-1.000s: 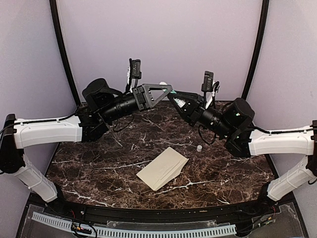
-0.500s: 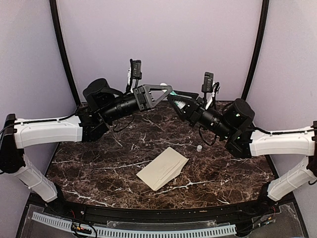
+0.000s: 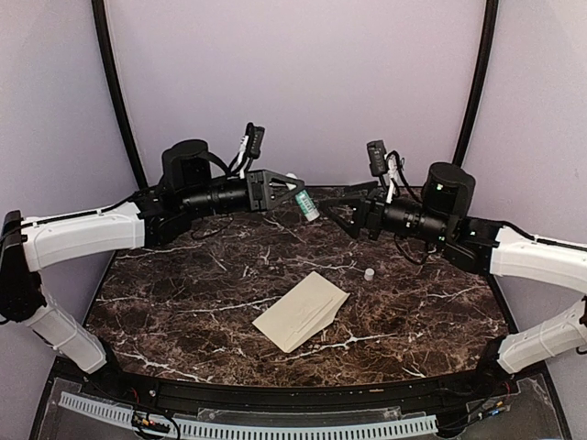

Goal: Place the letter into the envelope and seal it
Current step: Paint the envelope at the center of the board.

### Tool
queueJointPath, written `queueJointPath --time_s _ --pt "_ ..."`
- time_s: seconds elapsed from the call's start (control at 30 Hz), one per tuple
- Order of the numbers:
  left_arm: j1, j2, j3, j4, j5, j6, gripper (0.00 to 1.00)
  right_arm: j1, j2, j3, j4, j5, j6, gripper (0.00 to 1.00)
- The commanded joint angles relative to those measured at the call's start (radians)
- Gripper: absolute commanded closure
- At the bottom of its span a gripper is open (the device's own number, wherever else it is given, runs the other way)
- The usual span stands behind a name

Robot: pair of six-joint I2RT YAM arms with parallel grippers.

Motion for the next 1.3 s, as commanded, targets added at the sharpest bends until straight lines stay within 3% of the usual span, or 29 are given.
queueJointPath --time_s 0.0,0.27,0.7,0.87,0.9,0.97,1.0,1.07,1.17,1.27 --pt "-0.003 0.011 0.07 -0.156 0.133 0.106 1.0 -0.016 0.032 0.061 -0.219 -0.128 -0.053 0.24" --pt "-0.011 0.04 0.063 -0.183 0.212 0.117 1.0 -0.016 0.117 0.109 -0.221 -0.228 -0.036 0.41" --pt "-0.03 0.068 0.077 -0.208 0.217 0.146 1.0 -0.015 0.18 0.12 -0.144 -0.289 0.017 0.67" --pt "-0.03 0.074 0.074 -0.201 0.21 0.14 1.0 -0.015 0.19 0.116 -0.152 -0.245 0.03 0.86" --pt "-0.031 0.074 0.074 -0.201 0.207 0.14 0.97 -0.016 0.186 0.112 -0.159 -0.219 0.036 0.89" --pt "-0.03 0.074 0.074 -0.212 0.198 0.146 0.76 -0.02 0.177 0.108 -0.186 -0.152 0.044 0.92" --pt "-0.03 0.072 0.073 -0.225 0.183 0.153 0.57 -0.025 0.172 0.109 -0.205 -0.124 0.049 0.92" --pt "-0.029 0.053 0.059 -0.245 0.147 0.162 0.41 -0.039 0.167 0.105 -0.245 -0.083 0.057 0.92" --pt "-0.024 0.022 0.022 -0.279 0.086 0.178 0.32 -0.07 0.164 0.089 -0.318 -0.031 0.075 0.92" --pt "-0.001 -0.031 -0.034 -0.323 0.04 0.192 0.3 -0.104 0.164 0.052 -0.377 0.013 0.093 0.92"
